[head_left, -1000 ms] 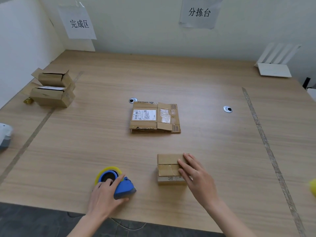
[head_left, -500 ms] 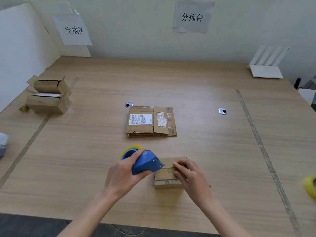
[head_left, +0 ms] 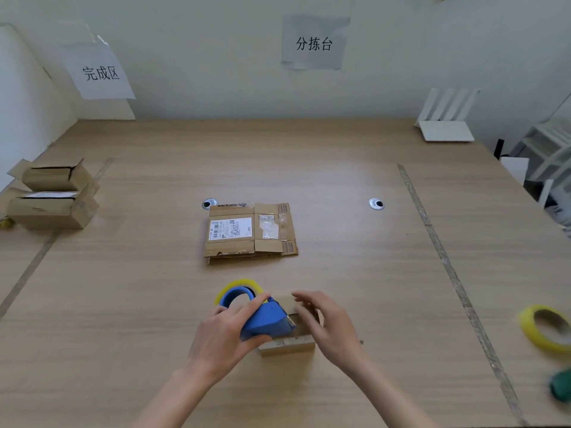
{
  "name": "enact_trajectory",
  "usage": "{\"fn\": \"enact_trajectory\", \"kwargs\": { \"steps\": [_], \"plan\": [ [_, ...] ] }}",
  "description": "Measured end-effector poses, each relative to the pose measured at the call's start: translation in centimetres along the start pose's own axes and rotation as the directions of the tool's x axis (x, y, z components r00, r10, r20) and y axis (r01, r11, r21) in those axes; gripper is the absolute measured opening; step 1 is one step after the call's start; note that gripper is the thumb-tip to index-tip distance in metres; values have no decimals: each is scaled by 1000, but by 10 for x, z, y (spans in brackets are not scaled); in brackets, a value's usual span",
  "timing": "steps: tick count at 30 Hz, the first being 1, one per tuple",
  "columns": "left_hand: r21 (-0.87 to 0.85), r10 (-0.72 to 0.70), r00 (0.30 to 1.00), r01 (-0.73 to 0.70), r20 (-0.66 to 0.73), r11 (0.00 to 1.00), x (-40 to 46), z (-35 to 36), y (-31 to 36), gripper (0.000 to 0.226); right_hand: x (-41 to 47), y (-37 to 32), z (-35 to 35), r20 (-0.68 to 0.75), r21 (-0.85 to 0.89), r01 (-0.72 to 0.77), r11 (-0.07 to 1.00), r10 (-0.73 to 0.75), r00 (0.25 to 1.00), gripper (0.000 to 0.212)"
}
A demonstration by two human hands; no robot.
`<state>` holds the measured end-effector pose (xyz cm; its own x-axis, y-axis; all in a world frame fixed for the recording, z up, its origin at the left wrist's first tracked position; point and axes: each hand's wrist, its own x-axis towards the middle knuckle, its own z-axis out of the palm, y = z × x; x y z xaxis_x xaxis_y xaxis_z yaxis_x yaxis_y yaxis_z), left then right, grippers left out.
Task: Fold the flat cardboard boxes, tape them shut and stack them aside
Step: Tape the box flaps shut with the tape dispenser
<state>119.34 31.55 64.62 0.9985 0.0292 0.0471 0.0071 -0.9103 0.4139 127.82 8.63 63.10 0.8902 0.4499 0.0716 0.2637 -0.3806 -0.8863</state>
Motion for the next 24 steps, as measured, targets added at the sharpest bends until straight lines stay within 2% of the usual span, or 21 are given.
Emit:
{"fn": "enact_trajectory", "kwargs": {
  "steps": [4,7,10,17,24],
  "plan": [
    [-1,13,1000,-13,15,1000,2,-1,0,79,6,-11,-4,178,122,-48,991,26,984,28],
    [14,26,1000,-26,13,1000,4,-2,-1,78,5,-13,-6,223,180,-53,982,12,975,29],
    [31,44,999,-44,4,999,4,-3,0,79,5,-15,-8,235,184,-26,983,-19,972,32],
    [38,72,997,-71,-20,997,4,-3,-1,83,10,-8,-6,221,224,-93,970,42,974,30],
    [50,91,996,-90,-19,995,4,-2,-3,80,17,-8,-5,222,86,-99,991,78,972,42]
  ]
}}
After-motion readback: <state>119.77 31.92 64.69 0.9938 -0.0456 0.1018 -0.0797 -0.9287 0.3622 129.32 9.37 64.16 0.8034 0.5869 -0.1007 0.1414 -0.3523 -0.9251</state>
